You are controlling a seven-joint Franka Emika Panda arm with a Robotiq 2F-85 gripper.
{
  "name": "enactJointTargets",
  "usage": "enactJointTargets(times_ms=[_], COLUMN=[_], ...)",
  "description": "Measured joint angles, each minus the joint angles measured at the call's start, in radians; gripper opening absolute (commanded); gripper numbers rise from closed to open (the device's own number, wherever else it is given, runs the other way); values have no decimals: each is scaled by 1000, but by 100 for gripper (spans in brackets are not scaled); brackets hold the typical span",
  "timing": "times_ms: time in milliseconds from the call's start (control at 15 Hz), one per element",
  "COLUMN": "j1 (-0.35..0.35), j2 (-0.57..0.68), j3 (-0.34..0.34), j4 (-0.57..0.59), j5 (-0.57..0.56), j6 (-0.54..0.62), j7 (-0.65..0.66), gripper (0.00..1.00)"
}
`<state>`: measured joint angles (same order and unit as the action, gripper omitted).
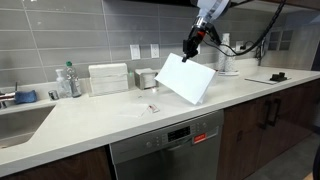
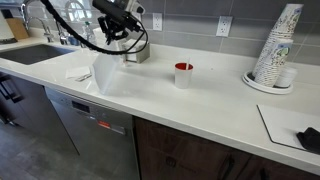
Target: Fold the paper towel in half, then turn it to the right
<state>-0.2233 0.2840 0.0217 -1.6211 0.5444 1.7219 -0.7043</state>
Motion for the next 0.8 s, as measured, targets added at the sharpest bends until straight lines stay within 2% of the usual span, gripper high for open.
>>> enactJointTargets(times_ms=[200,333,533,800], j1=[-47,-68,-73,-57], j2=[118,211,333,421], j3=[-21,-32,-44,-45], j4=[98,167,258,335], j5=[80,113,118,93], j6=[-128,-152,-84,103], j7=[-4,48,175,334], gripper=[3,1,3,2])
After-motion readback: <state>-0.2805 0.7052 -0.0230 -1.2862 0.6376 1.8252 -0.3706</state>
